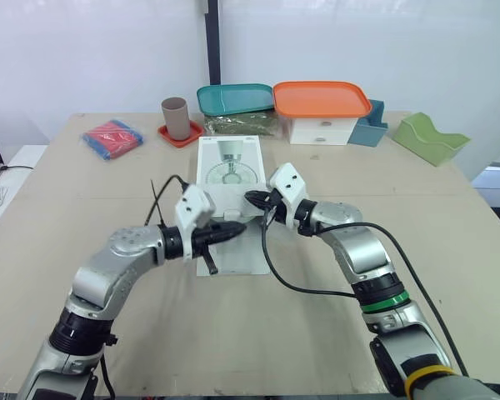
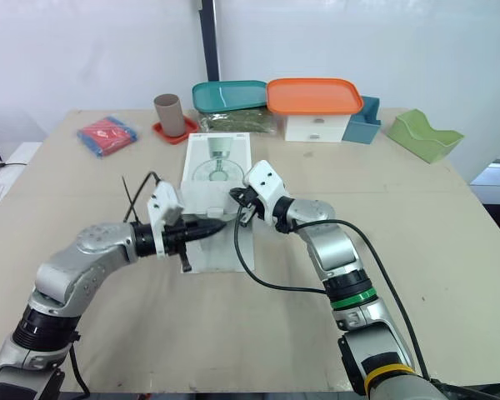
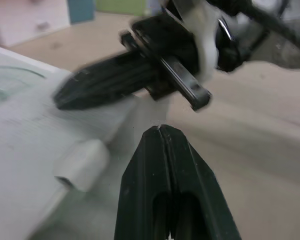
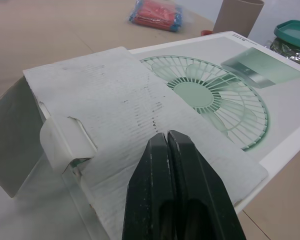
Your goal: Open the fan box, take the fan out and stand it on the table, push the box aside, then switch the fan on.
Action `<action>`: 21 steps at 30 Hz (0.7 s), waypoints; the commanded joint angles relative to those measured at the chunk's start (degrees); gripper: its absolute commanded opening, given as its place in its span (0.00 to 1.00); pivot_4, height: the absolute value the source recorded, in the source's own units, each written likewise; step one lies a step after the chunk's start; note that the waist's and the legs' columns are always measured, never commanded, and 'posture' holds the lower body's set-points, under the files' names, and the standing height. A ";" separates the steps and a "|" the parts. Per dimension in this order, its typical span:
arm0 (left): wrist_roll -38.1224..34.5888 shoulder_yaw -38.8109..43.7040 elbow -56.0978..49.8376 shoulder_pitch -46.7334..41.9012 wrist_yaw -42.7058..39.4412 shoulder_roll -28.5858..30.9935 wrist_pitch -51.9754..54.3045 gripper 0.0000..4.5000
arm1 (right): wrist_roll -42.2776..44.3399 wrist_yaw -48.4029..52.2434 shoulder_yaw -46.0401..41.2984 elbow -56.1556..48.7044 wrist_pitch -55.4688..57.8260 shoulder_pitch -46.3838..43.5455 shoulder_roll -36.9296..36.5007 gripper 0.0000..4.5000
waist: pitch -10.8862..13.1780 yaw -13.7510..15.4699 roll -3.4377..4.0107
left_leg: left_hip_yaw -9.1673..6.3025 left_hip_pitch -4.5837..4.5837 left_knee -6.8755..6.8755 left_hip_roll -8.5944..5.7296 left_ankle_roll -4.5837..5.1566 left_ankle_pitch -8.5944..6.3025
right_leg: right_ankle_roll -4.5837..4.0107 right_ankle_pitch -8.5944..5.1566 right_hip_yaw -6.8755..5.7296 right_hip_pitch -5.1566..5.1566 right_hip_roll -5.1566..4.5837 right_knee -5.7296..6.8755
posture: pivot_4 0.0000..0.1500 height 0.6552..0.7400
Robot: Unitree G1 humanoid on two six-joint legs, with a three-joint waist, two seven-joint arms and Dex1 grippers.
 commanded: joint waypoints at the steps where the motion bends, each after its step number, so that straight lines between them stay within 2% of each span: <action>1: 2.66 -1.76 -1.17 0.03 1.65 0.66 0.40 0.00 | -0.38 -0.07 0.10 0.31 0.37 -0.04 0.15 0.01 | 0.00 0.00 0.00 | 0.00 0.00 0.00 0.00 0.00 0.00 | 0.00 0.00 0.00 0.00 0.00 0.00 | 1.00 1.00; 13: 2.40 0.57 -4.42 1.50 4.79 1.79 6.33 0.00 | -0.38 -0.21 -0.06 0.25 0.46 0.09 0.21 0.01 | 0.00 0.00 0.00 | 0.00 0.00 0.00 0.00 0.02 -0.01 | 0.00 0.00 0.00 0.00 0.00 0.00 | 1.00 1.00; 21: 0.51 3.82 -7.05 3.65 3.78 6.23 9.87 0.00 | -0.46 -0.04 0.00 0.60 0.11 -0.06 0.35 0.01 | 0.00 -0.01 0.00 | 0.00 0.00 -0.01 0.01 0.03 -0.01 | 0.00 0.00 0.00 -0.01 0.00 0.00 | 1.00 1.00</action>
